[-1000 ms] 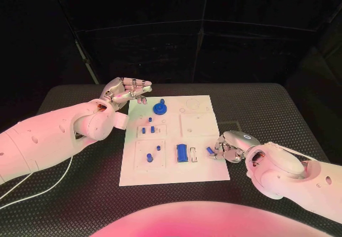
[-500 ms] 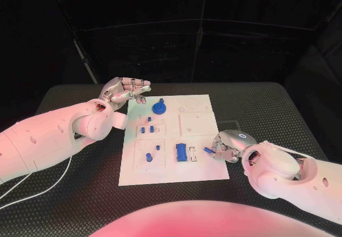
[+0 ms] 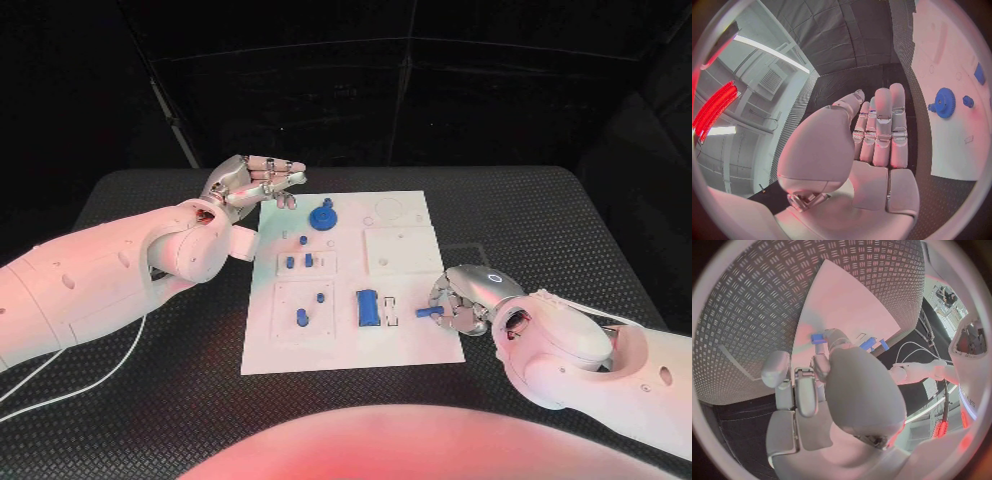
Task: Assemble the parts on the task board
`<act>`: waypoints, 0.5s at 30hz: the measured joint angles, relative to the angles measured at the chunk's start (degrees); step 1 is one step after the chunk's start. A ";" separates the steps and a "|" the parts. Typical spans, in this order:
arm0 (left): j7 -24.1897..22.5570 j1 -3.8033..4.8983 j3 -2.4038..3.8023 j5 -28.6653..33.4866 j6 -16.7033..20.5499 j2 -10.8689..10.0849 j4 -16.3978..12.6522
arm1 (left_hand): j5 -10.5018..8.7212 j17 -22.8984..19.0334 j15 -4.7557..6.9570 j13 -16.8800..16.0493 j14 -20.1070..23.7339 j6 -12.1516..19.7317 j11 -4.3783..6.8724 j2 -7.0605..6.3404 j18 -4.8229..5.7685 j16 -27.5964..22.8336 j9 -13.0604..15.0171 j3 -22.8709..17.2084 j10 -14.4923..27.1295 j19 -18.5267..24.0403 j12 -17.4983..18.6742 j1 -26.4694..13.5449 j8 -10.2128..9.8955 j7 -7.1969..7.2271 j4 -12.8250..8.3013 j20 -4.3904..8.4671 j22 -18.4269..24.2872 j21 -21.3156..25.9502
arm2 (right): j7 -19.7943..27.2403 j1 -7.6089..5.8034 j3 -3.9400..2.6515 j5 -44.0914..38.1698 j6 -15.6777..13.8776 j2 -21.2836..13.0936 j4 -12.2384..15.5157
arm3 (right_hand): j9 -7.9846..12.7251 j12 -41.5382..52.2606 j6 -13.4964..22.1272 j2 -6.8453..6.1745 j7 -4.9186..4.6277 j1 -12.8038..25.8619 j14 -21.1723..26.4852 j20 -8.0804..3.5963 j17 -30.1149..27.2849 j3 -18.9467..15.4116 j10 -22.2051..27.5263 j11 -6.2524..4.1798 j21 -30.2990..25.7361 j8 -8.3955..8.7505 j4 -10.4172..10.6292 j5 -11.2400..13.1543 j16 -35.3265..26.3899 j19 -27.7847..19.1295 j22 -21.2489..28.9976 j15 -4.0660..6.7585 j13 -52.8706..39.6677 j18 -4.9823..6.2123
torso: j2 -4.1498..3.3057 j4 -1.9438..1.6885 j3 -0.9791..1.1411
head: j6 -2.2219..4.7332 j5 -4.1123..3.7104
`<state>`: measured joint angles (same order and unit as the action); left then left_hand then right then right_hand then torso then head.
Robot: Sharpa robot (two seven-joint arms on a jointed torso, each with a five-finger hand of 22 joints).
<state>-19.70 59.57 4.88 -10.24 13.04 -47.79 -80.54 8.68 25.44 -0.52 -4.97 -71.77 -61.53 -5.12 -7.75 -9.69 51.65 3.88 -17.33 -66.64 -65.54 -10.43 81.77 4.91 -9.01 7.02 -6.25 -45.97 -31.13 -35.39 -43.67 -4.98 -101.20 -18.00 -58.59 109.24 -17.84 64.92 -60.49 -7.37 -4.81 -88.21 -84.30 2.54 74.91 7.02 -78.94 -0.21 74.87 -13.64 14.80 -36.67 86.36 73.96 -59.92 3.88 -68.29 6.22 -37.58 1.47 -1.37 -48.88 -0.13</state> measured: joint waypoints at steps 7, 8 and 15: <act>0.00 0.00 0.00 0.00 0.00 -0.01 -0.01 | 0.00 0.00 0.00 0.00 0.00 0.00 0.00 0.00 0.00 0.00 0.00 0.00 0.00 0.00 0.00 0.00 0.00 0.00 0.00 0.00 -0.01 0.00 | 0.08 0.29 0.23 3.11 -3.73 -0.49 1.40 | -0.47 0.78 -0.62 -0.97 0.16 1.64 0.10 -0.09 0.00 2.77 -0.50 -0.09 0.31 -0.27 0.49 0.61 0.08 0.49 -0.63 -0.08 -0.76 -0.01 | 0.02 0.00 -0.02 | 0.03 -0.02; 0.00 0.00 0.00 0.00 0.00 -0.01 -0.02 | 0.00 0.00 0.00 0.00 0.00 0.00 0.00 0.00 0.00 0.00 0.00 0.00 0.00 0.00 0.00 0.00 0.00 0.00 0.00 0.00 0.00 0.00 | 0.23 0.29 0.22 3.57 -4.50 -0.49 1.53 | -0.47 0.88 -0.74 -1.10 0.09 2.03 0.10 -0.08 0.00 3.09 -0.61 -0.20 0.34 -0.28 0.45 1.02 0.24 0.48 -0.73 -0.08 -0.83 -0.01 | 0.02 0.00 -0.02 | 0.03 -0.02; 0.01 -0.01 0.00 0.00 -0.01 -0.02 -0.03 | 0.00 0.00 0.00 0.00 0.00 0.00 -0.14 0.00 0.00 0.00 0.00 0.00 0.14 0.00 -0.23 0.00 0.00 0.00 0.00 0.00 0.03 0.00 | 1.67 0.27 0.19 7.48 -8.59 0.42 1.50 | -1.37 0.92 -1.17 -1.65 0.41 3.96 0.09 -0.08 0.00 4.06 -0.92 -0.10 0.34 -0.62 0.67 3.97 0.29 0.48 -0.91 -0.08 -1.07 0.00 | 0.02 -0.01 -0.03 | -0.01 0.15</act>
<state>-19.70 59.56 4.88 -10.24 13.03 -47.80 -80.57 8.68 25.44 -0.52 -4.97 -71.77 -61.53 -5.26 -7.76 -9.69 51.65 3.88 -17.33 -66.50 -65.54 -10.65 81.77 4.91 -9.01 7.02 -6.25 -45.94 -31.14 -33.73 -43.40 -4.79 -93.71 -26.59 -58.17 110.74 -19.21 65.84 -61.66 -9.02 -4.40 -84.25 -84.21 2.46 74.91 11.08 -79.87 -0.31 75.21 -14.27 15.47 -32.70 86.65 74.44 -60.82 3.80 -69.36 6.22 -37.56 1.47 -1.40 -48.88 0.03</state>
